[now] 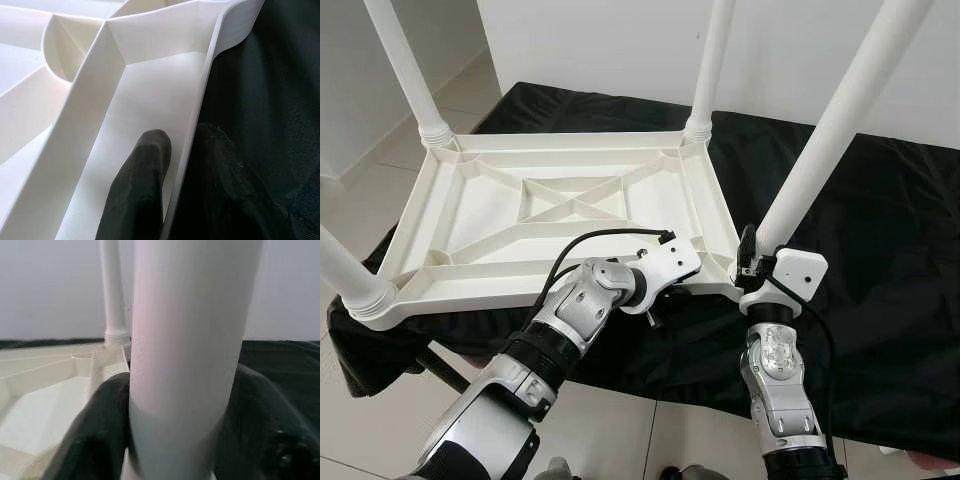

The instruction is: Building children table

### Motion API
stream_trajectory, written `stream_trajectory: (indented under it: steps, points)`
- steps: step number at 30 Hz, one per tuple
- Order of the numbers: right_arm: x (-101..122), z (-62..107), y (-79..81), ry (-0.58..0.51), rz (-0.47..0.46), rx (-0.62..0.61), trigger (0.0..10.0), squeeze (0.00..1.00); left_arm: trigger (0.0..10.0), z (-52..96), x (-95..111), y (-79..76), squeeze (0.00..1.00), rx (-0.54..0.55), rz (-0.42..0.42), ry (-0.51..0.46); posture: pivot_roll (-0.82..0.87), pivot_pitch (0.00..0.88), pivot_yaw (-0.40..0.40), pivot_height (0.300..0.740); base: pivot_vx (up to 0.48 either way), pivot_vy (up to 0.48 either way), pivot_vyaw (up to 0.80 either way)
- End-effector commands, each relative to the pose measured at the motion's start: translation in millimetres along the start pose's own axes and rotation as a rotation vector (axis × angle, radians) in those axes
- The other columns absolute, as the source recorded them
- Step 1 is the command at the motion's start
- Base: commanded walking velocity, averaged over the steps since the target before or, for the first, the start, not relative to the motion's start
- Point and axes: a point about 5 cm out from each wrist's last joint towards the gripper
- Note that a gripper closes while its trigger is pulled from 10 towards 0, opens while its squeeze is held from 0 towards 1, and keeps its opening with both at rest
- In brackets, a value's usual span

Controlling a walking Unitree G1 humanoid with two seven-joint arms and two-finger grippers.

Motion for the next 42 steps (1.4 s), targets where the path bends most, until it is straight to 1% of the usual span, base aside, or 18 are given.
stream_trajectory:
  steps: [1, 2, 3, 5, 6, 16, 23, 24, 26, 27, 37, 38, 42]
  points:
    - [-19, 8.4, -19.2, 0.11, 0.037, -0.074, 10.0, 1.0, 10.0, 7.7, 18, 13.4, 0.0, 0.041, -0.067, -0.05, -0.08, 0.031, 0.011, 0.74, 0.0, 0.0, 0.0]
    - [-19, 8.4, -19.2, 0.11, 0.037, -0.074, 10.0, 1.0, 10.0, 7.7, 18, 13.4, 0.0, 0.041, -0.067, -0.05, -0.08, 0.031, 0.011, 0.74, 0.0, 0.0, 0.0]
    - [-19, 8.0, -18.7, 0.111, 0.037, -0.069, 10.0, 0.83, 10.0, 7.7, 18, 13.5, 0.0, 0.041, -0.067, -0.05, -0.08, 0.029, 0.01, 0.74, 0.0, 0.0, 0.0]
    - [-19, 7.7, -18.3, 0.112, 0.038, -0.065, 10.0, 0.83, 10.0, 7.7, 18, 13.5, 0.0, 0.041, -0.067, -0.05, -0.08, 0.029, 0.01, 0.74, 0.0, 0.0, 0.0]
    - [-19, 7.5, -17.9, 0.109, 0.04, -0.063, 10.0, 0.0, 10.0, 7.7, 18, 13.6, 0.0, 0.042, -0.067, -0.051, -0.08, 0.028, 0.009, 0.74, 0.0, 0.0, 0.0]
    - [-17, 5.8, -17.9, 0.098, 0.04, -0.058, 10.0, 0.0, 10.0, 7.4, 18, 13.7, 0.0, 0.043, -0.065, -0.052, -0.08, 0.027, 0.007, 0.74, 0.0, 0.0, 0.0]
    - [-14, 2.5, -15.7, 0.081, 0.036, -0.028, 10.0, 0.0, 10.0, 7.6, 19, 14.1, 0.0, 0.044, -0.065, -0.052, -0.08, 0.024, 0.007, 0.74, 0.0, 0.0, 0.0]
    - [-13, 1.1, -15.0, 0.078, 0.025, -0.018, 8.2, 0.0, 10.0, 7.6, 19, 14.2, 0.0, 0.045, -0.065, -0.053, -0.08, 0.02, 0.004, 0.74, 0.0, 0.0, 0.0]
    - [-12, 0.8, -14.7, 0.076, 0.022, -0.014, 8.2, 0.0, 10.0, 7.5, 19, 14.3, 0.0, 0.046, -0.065, -0.053, -0.08, 0.02, 0.004, 0.74, 0.0, 0.0, 0.0]
    - [-12, 0.6, -14.1, 0.076, 0.021, -0.009, 0.0, 0.0, 10.0, 7.6, 19, 14.4, 0.0, 0.046, -0.065, -0.054, -0.08, 0.02, 0.004, 0.74, 0.0, 0.0, 0.0]
    - [-11, 1.0, -8.1, 0.077, -0.007, 0.042, 0.0, 0.0, 10.0, 7.4, 19, 14.0, 0.0, 0.047, -0.065, -0.055, -0.08, 0.018, 0.002, 0.74, 0.0, 0.0, 0.0]
    - [-10, 0.5, -5.4, 0.073, -0.021, 0.075, 0.0, 0.0, 10.0, 7.4, 19, 14.2, 0.0, 0.048, -0.064, -0.055, -0.08, 0.018, 0.002, 0.74, 0.0, 0.0, 0.0]
    - [-10, -0.1, -5.0, 0.073, -0.02, 0.084, 0.0, 0.0, 10.0, 7.4, 20, 14.4, 0.0, 0.049, -0.064, -0.055, -0.08, 0.02, 0.001, 0.74, 0.0, 0.0, 0.0]
Point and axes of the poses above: a point about 5 cm out from each wrist's last joint towards the gripper, its own z axis pointing back from the gripper into the wrist, its own x axis along the axis of the wrist's last joint, y = z × x, and after that the axes turned 10 degrees about -z, right-handed
